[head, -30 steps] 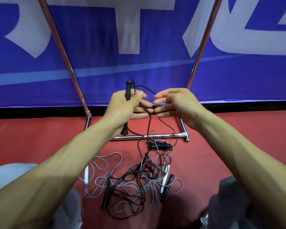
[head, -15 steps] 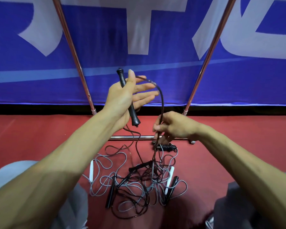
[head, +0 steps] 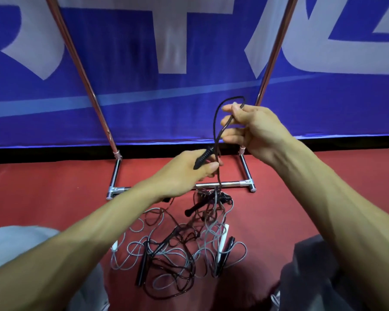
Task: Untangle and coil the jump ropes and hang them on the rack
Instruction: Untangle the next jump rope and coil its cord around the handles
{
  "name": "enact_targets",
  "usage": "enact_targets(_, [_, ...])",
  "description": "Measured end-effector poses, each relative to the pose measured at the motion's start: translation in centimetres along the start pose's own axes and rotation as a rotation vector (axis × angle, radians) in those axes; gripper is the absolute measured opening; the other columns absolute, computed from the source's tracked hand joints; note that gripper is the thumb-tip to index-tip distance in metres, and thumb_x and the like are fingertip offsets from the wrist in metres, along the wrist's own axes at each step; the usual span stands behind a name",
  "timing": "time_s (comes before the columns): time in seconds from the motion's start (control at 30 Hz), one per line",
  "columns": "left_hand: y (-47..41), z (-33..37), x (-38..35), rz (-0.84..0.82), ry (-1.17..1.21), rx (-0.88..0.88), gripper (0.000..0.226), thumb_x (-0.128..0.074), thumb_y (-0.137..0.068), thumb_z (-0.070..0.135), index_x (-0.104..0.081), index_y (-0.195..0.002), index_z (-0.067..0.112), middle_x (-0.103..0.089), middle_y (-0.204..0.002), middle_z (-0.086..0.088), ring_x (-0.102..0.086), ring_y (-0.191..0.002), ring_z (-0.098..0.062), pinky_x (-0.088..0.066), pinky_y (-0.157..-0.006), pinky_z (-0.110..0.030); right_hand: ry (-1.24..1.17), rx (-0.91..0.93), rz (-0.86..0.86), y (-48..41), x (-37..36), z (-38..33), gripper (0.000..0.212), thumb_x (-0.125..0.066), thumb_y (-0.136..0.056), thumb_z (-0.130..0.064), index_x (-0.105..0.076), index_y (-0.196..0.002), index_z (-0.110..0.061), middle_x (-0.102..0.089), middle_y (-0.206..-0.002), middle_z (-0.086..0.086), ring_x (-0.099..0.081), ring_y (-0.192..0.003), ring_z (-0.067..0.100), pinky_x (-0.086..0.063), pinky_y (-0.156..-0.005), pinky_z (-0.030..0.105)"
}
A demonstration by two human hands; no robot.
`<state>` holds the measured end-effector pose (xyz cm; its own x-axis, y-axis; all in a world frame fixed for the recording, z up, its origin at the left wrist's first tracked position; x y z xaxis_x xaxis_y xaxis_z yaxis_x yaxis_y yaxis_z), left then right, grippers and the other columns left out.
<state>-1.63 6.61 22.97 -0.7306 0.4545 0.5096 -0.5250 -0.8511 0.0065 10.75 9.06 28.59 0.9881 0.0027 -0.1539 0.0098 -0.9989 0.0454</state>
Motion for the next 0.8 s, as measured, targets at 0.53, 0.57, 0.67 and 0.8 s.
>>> enact_targets(0.53, [0.7,0.6,6.8,0.521,0.664,-0.017,0.018,-0.047,-0.102,0.014,-0.059,-0.092,0.007,-0.071,-0.084,-0.013,-0.074,-0.078,-0.027,-0.059,-0.067,-0.026,0.518,-0.194,-0.327,0.7,-2.8,4.4,0.038,-0.033,-0.087,0.013,-0.064,-0.094,-0.007,-0.063,-0.091,0.007,-0.060,-0.082,0.020,-0.054,-0.081,0.036])
enact_targets(0.57, [0.8,0.7,7.2,0.530,0.682,-0.027,0.017,-0.047,-0.102,0.014,-0.059,-0.092,0.007,-0.071,-0.085,-0.013,-0.074,-0.077,-0.026,-0.058,-0.066,-0.026,0.543,-0.192,-0.377,0.9,-3.3,4.7,0.036,-0.036,-0.088,0.013,-0.065,-0.096,-0.008,-0.064,-0.093,0.007,-0.060,-0.084,0.018,-0.054,-0.082,0.035])
enact_targets(0.67, [1.3,0.6,8.3,0.565,0.728,-0.042,0.017,-0.047,-0.103,0.016,-0.059,-0.093,0.007,-0.072,-0.086,-0.012,-0.075,-0.078,-0.026,-0.058,-0.067,-0.025,0.566,-0.089,-0.390,0.9,-4.4,4.6,0.017,-0.054,-0.091,0.005,-0.066,-0.095,-0.007,-0.065,-0.098,0.014,-0.060,-0.084,0.017,-0.055,-0.082,0.031])
enact_targets(0.8, [1.6,0.6,8.7,0.589,0.751,-0.046,0.017,-0.049,-0.102,0.017,-0.061,-0.094,0.007,-0.073,-0.086,-0.013,-0.074,-0.079,-0.025,-0.058,-0.068,-0.026,0.569,0.064,-0.273,0.3,-4.4,3.4,0.010,-0.064,-0.086,0.004,-0.068,-0.083,-0.005,-0.066,-0.087,0.024,-0.062,-0.071,0.017,-0.058,-0.073,0.026])
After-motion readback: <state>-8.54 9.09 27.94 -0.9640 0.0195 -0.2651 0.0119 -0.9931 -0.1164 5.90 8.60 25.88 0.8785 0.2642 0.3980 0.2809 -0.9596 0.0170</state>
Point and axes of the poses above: each hand's wrist, its own y-axis away from the middle knuckle, its own x-axis out of the back of the hand, z = x × y, the point moved 9 cm from there along -y, towards the middle knuckle
